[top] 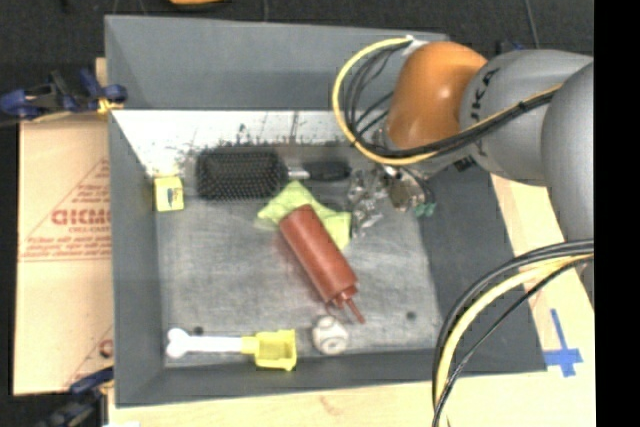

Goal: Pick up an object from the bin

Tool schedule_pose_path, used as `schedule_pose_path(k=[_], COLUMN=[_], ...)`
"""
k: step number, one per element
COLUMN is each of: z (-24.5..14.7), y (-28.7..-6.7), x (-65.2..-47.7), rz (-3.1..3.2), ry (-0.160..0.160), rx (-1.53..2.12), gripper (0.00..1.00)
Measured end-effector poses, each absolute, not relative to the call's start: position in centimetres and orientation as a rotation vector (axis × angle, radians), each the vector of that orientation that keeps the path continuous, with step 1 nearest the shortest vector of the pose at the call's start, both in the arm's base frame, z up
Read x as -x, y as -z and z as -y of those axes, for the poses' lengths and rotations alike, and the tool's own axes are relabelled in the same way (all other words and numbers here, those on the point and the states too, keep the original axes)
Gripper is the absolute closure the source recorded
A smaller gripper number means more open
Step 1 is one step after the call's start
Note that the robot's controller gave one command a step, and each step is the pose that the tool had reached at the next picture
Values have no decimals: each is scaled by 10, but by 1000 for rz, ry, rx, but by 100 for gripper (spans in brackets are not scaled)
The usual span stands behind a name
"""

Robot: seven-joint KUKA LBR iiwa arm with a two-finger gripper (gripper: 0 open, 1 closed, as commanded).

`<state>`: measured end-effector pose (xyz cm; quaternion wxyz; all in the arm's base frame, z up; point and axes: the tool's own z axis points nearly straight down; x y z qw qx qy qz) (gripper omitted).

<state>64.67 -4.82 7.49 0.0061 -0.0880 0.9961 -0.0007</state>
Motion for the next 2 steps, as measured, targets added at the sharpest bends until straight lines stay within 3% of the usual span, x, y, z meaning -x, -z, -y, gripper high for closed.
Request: schedule_pose_path(k=[1,2], z=[48,55], y=[-75,-113], x=[-647,-638], rz=[-3117,-3120], ry=[2,2], rx=[276,322], gripper=[100,100])
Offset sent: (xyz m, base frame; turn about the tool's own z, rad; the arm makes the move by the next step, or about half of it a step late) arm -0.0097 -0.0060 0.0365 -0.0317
